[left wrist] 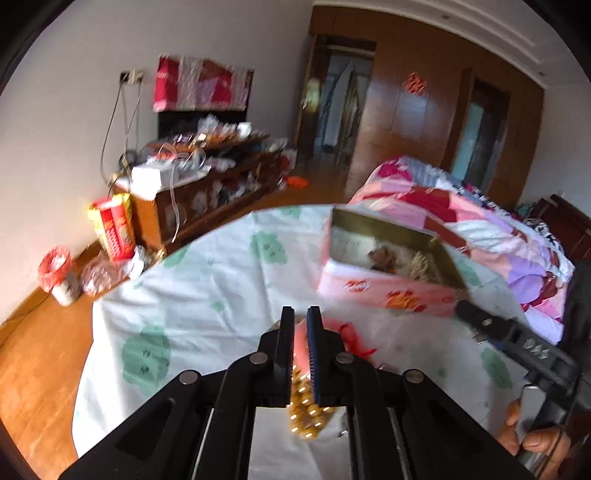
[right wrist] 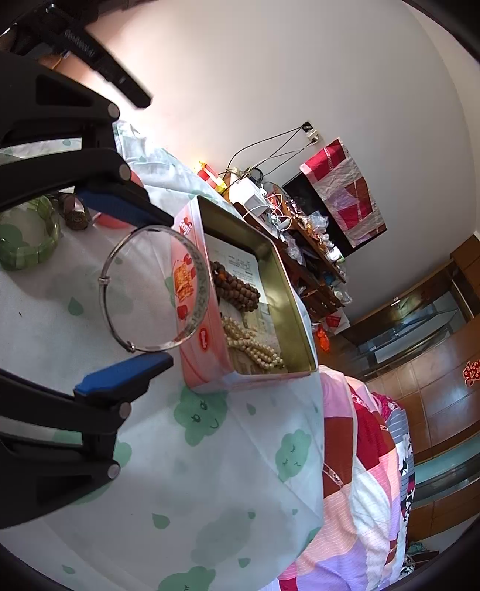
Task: Organize jewelry
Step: 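Grasp the pink dish with the left tool while the right tool holds the silver bangle, then lower the pink dish and silver bangle into the tin and release both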
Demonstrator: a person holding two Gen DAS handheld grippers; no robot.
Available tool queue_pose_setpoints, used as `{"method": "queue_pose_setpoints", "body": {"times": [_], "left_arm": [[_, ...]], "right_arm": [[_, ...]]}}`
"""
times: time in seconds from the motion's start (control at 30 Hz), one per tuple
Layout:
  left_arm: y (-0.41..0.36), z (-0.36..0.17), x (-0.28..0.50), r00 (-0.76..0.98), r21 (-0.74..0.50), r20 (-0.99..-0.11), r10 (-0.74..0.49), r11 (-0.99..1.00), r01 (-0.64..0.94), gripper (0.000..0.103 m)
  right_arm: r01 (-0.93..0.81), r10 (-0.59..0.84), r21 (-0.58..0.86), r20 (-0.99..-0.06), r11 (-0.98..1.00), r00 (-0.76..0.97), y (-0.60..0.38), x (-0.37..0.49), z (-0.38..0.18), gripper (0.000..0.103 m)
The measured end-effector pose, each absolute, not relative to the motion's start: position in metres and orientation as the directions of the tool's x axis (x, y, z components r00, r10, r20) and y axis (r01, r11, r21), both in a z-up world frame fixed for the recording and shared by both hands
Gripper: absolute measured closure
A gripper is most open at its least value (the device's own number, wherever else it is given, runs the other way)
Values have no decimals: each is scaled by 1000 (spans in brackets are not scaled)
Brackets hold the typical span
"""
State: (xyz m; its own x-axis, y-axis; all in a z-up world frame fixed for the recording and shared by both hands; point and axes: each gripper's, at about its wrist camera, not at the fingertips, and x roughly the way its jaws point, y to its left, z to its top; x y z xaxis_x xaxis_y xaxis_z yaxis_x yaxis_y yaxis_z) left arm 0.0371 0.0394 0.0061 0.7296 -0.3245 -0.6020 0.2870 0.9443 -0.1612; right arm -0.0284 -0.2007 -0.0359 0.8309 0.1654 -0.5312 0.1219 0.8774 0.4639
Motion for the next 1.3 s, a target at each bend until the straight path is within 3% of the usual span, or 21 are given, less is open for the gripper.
{"method": "queue_pose_setpoints", "body": {"times": [0.07, 0.1, 0.13, 0.27, 0.5, 0.67, 0.73, 0.97, 1.3], "left_arm": [[43, -4, 43, 695, -194, -640, -329, 944, 267, 70], [43, -8, 45, 682, -207, -653, -330, 943, 259, 53], [43, -11, 47, 675, -211, -663, -322, 946, 244, 48], [33, -25, 58, 657, -161, -709, -258, 965, 205, 48], [10, -35, 62, 603, -125, -754, -260, 958, 257, 82], [-1, -35, 59, 600, -112, -752, -274, 949, 293, 85], [6, -29, 56, 619, -151, -723, -308, 944, 294, 93], [21, 2, 36, 714, -214, -577, -398, 917, 338, 93], [34, 31, 22, 751, -274, -450, -483, 875, 399, 93]], "right_arm": [[123, 167, 466, -533, 876, 830, -201, -28, -37, 32], [123, 167, 465, -534, 877, 829, -201, -28, -37, 32], [122, 168, 464, -534, 878, 828, -200, -28, -37, 32], [117, 172, 461, -538, 880, 825, -199, -27, -36, 32], [125, 181, 472, -551, 873, 815, -201, -24, -39, 33], [126, 183, 474, -552, 871, 814, -202, -25, -40, 33], [127, 184, 478, -551, 869, 814, -202, -25, -40, 33], [128, 183, 481, -547, 867, 817, -203, -26, -40, 32], [132, 168, 480, -532, 867, 830, -205, -29, -37, 32]]}}
